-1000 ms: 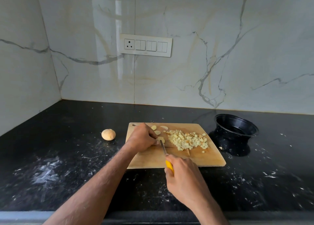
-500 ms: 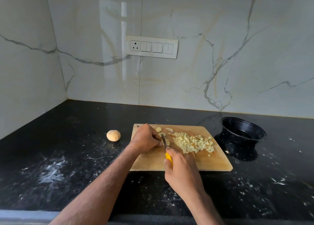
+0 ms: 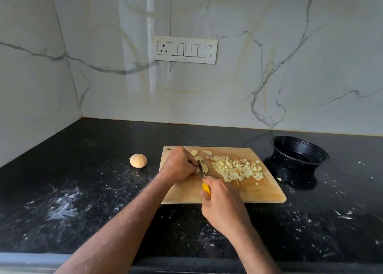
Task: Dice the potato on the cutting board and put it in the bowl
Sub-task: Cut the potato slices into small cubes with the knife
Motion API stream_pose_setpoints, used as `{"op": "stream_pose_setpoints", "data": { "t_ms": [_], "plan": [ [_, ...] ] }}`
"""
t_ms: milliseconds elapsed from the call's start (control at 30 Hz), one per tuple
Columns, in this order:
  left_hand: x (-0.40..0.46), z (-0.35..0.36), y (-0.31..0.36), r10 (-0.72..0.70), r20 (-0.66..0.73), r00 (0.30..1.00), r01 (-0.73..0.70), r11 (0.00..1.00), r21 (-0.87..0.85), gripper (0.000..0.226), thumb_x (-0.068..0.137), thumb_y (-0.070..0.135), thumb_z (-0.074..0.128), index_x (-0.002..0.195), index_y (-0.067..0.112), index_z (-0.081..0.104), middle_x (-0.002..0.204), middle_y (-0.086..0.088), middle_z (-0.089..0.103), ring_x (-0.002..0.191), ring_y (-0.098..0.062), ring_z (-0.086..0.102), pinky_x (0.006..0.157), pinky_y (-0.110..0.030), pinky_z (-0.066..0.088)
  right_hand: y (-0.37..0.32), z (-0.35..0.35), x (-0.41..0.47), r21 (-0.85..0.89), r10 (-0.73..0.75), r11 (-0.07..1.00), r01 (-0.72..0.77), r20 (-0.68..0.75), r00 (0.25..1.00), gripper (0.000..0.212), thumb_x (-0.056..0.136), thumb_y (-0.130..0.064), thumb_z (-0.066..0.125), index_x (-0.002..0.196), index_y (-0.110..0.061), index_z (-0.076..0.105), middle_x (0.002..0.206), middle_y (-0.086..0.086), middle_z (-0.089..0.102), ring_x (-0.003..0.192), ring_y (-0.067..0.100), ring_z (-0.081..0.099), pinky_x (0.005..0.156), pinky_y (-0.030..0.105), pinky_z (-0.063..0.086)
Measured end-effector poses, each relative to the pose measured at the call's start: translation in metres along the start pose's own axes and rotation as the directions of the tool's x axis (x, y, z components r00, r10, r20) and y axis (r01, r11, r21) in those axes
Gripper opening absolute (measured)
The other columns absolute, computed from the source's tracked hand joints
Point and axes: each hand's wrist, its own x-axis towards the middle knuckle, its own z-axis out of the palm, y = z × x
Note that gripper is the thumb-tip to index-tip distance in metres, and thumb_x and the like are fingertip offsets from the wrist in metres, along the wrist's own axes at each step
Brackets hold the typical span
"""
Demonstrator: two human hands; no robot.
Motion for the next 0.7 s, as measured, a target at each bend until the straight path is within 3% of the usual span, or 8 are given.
{"op": "stream_pose_setpoints", "data": {
  "t_ms": [100, 233, 367, 467, 533, 700],
  "plan": [
    [0.000, 0.001, 0.000, -0.012, -0.008, 1.000, 0.012, 1.000, -0.001, 0.013, 0.079, 0.011, 0.085, 0.090, 0.018, 0.082, 0.080, 0.011, 0.071, 0.080, -0.005, 0.064, 0.065, -0.010, 0.044, 0.001, -0.006, -0.006, 0.009, -0.008, 1.000, 0.008, 0.008, 1.000, 0.043, 0.099, -0.029, 0.060, 0.141, -0.023, 0.056, 0.125, -0.009, 0.067, 0.109, 0.008, 0.060, 0.091, 0.019, 0.052],
    [0.000, 0.001, -0.002, 0.015, -0.005, 1.000, -0.015, 1.000, 0.006, 0.014, 0.080, 0.014, 0.085, 0.093, 0.018, 0.082, 0.086, 0.007, 0.075, 0.082, -0.006, 0.064, 0.072, -0.017, 0.051, 0.004, -0.015, -0.024, 0.017, -0.009, 1.000, 0.008, 0.035, 0.999, 0.041, 0.099, -0.031, 0.060, 0.139, -0.026, 0.057, 0.110, -0.011, 0.068, 0.089, 0.001, 0.063, 0.076, 0.018, 0.056],
    [-0.001, -0.003, -0.006, 0.072, 0.011, 0.997, -0.072, 0.997, -0.004, 0.013, 0.080, 0.014, 0.085, 0.093, 0.016, 0.083, 0.089, 0.005, 0.076, 0.086, -0.008, 0.066, 0.082, -0.024, 0.057, 0.010, -0.031, -0.034, 0.033, 0.003, 0.999, -0.004, 0.034, 0.999, 0.042, 0.099, -0.035, 0.059, 0.140, -0.029, 0.057, 0.119, -0.016, 0.068, 0.102, 0.001, 0.062, 0.088, 0.022, 0.056],
    [0.003, -0.008, -0.013, 0.059, -0.019, 0.998, -0.061, 0.991, -0.120, 0.009, 0.083, 0.009, 0.081, 0.085, 0.018, 0.083, 0.081, 0.008, 0.076, 0.083, -0.007, 0.068, 0.069, -0.010, 0.052, 0.006, -0.033, -0.031, 0.014, -0.024, 1.000, 0.024, -0.008, 1.000, 0.038, 0.099, -0.034, 0.058, 0.136, -0.027, 0.060, 0.101, -0.015, 0.071, 0.081, 0.000, 0.063, 0.070, 0.014, 0.054],
    [0.005, -0.010, -0.016, 0.034, -0.091, 0.995, -0.049, 0.985, -0.164, 0.011, 0.086, 0.008, 0.077, 0.084, 0.017, 0.083, 0.082, 0.007, 0.076, 0.083, -0.006, 0.067, 0.068, -0.009, 0.049, 0.001, -0.027, -0.025, -0.015, -0.050, 0.999, 0.050, -0.007, 0.999, 0.039, 0.099, -0.033, 0.058, 0.137, -0.025, 0.060, 0.092, -0.013, 0.070, 0.065, -0.002, 0.057, 0.056, 0.009, 0.044],
    [0.007, -0.005, -0.021, 0.130, -0.159, 0.979, -0.135, 0.990, -0.025, 0.014, 0.090, 0.010, 0.071, 0.090, 0.019, 0.081, 0.087, 0.010, 0.073, 0.083, -0.004, 0.064, 0.078, -0.019, 0.051, 0.002, -0.013, -0.016, -0.059, -0.038, 0.997, 0.040, 0.039, 0.999, 0.043, 0.100, -0.030, 0.058, 0.143, -0.025, 0.055, 0.104, -0.013, 0.071, 0.076, 0.000, 0.062, 0.069, 0.015, 0.055]
  ]
}}
